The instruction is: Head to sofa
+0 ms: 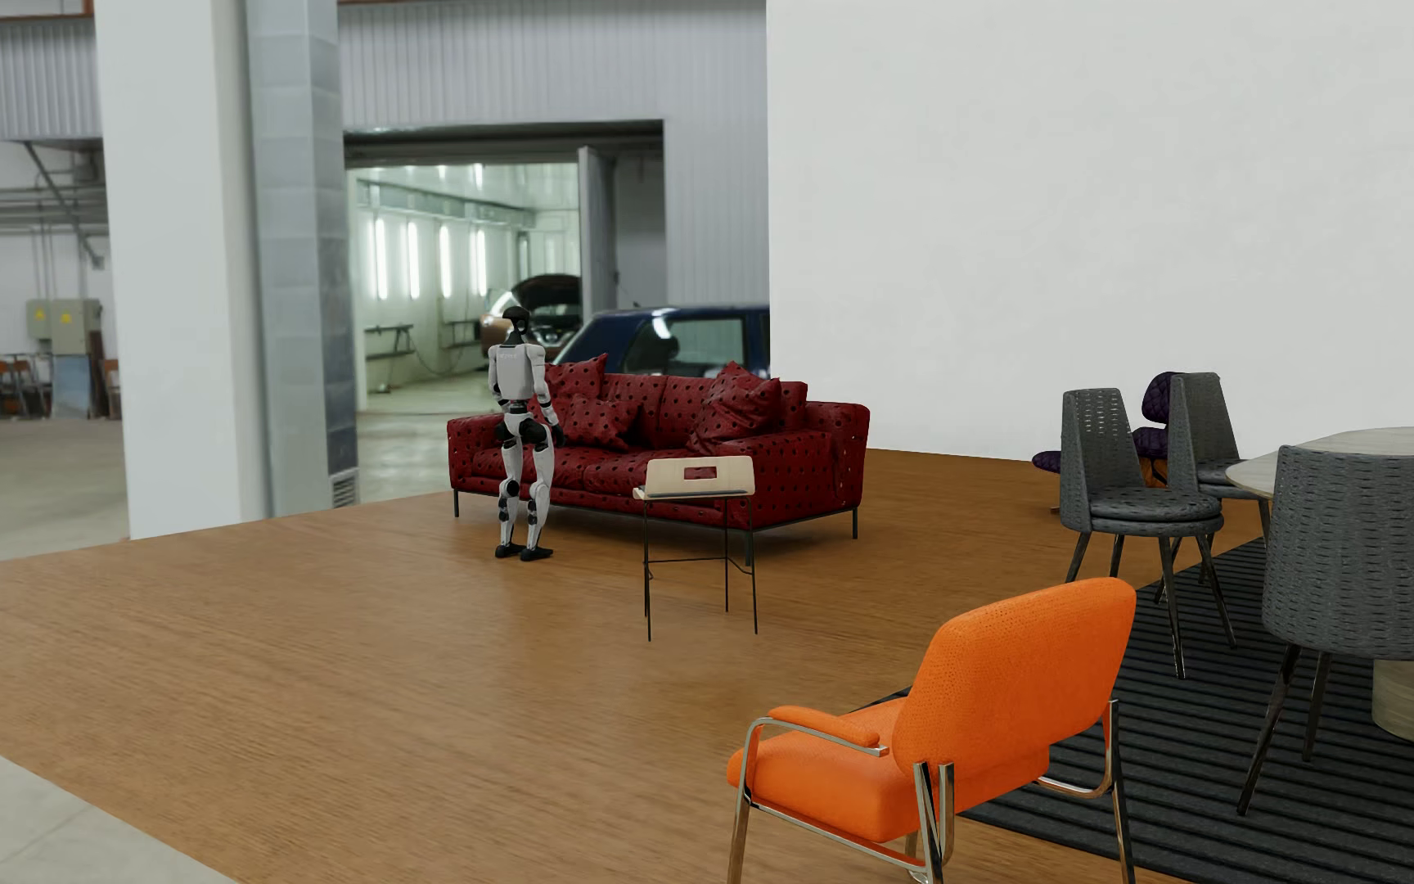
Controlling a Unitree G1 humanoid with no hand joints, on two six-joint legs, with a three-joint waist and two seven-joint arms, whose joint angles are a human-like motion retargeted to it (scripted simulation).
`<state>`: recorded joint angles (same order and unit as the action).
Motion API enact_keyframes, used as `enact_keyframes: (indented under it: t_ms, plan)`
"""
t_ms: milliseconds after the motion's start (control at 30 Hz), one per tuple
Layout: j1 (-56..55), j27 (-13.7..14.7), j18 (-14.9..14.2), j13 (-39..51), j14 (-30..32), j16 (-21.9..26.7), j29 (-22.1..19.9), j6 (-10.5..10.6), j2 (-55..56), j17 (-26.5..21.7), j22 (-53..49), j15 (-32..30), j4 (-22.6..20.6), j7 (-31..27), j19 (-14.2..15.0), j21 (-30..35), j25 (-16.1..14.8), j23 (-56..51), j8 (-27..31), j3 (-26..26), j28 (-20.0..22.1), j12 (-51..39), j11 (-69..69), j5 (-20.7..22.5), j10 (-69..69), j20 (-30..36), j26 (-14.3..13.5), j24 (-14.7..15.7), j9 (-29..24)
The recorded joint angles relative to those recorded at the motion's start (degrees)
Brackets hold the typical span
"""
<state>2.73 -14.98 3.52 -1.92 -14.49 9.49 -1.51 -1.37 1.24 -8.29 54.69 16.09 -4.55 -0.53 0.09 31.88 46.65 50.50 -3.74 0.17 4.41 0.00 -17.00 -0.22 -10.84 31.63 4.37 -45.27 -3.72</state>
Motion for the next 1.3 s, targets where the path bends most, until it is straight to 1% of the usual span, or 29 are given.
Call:
enact_keyframes:
  t_ms: [267,467,533,767,967,1033,1167,1200,1233,1300]
  plan:
    - [-0.04,-0.26,-0.06,0.28,-0.05,0.31,0.10,-0.11,0.16,-0.07,0.09,-0.04,0.11,-0.06,0.05,0.63,-0.22,0.05,-0.16,0.07,0.25,-0.10,-0.29,0.06,-0.05,0.28,0.00,0.22,0.06]
    - [0.15,-0.11,-0.15,1.33,-0.30,0.70,0.40,-0.20,0.25,-0.07,0.79,0.09,0.37,0.44,-0.12,1.19,-0.19,0.13,0.33,-0.04,0.05,-0.52,-0.65,0.36,-0.09,1.28,-0.12,-0.32,0.25]
    - [0.20,0.51,-0.20,1.63,-0.48,0.67,0.42,-0.24,0.24,-0.22,0.48,0.18,0.44,0.61,-0.22,0.99,0.00,0.43,0.50,-0.11,0.18,-0.41,-0.85,0.46,-0.28,1.18,0.21,-0.23,0.25]
    - [0.61,1.34,-0.31,1.94,-0.64,-0.51,0.80,-0.27,0.14,0.12,-0.43,0.27,0.66,1.09,-0.49,-1.01,-0.07,0.53,0.94,-0.22,0.45,0.17,-1.09,0.72,-0.15,-0.73,1.07,0.88,0.21]
    - [0.74,1.56,-0.33,1.44,-0.76,-1.42,0.87,-0.33,-0.08,0.27,-0.33,0.58,0.65,0.95,-0.83,-2.37,0.43,0.15,0.73,-0.12,0.38,0.35,-1.43,0.69,-0.50,-0.60,0.93,0.06,-0.09]
    - [0.73,1.88,-0.34,1.53,-0.74,-1.55,1.59,-0.37,-0.13,0.30,-0.28,0.61,0.61,0.82,-0.99,-2.36,0.77,0.08,0.61,-0.17,0.65,0.31,-1.43,0.65,-0.55,-0.67,0.96,-0.12,-0.27]
    - [0.66,5.57,-0.44,2.54,-0.69,-1.86,5.98,-0.39,-0.06,-0.55,-0.41,0.71,0.59,0.73,-1.14,-1.43,3.03,0.73,0.58,-0.16,0.05,-0.07,-1.45,0.65,-0.53,-0.67,1.54,-0.05,-0.72]
    - [0.60,6.10,-0.47,2.77,-0.64,-1.81,6.80,-0.39,-0.08,-0.71,-0.43,0.68,0.61,0.72,-1.14,-1.70,3.58,0.86,0.57,-0.20,0.10,-0.11,-1.29,0.67,-0.50,-0.54,1.55,-0.09,-0.81]
    - [0.53,6.28,-0.50,2.91,-0.57,-1.80,7.21,-0.38,-0.09,-0.74,-0.40,0.60,0.63,0.70,-1.13,-2.11,4.04,0.90,0.56,-0.22,0.12,-0.19,-1.06,0.70,-0.44,-0.41,1.59,-0.14,-0.87]
    - [0.36,5.53,-0.57,2.85,-0.43,-1.82,6.14,-0.37,-0.14,-0.45,-0.32,0.38,0.71,0.64,-1.10,-3.01,4.83,0.74,0.51,-0.23,0.19,-0.38,-0.52,0.79,-0.33,-0.21,1.68,-0.20,-0.90]
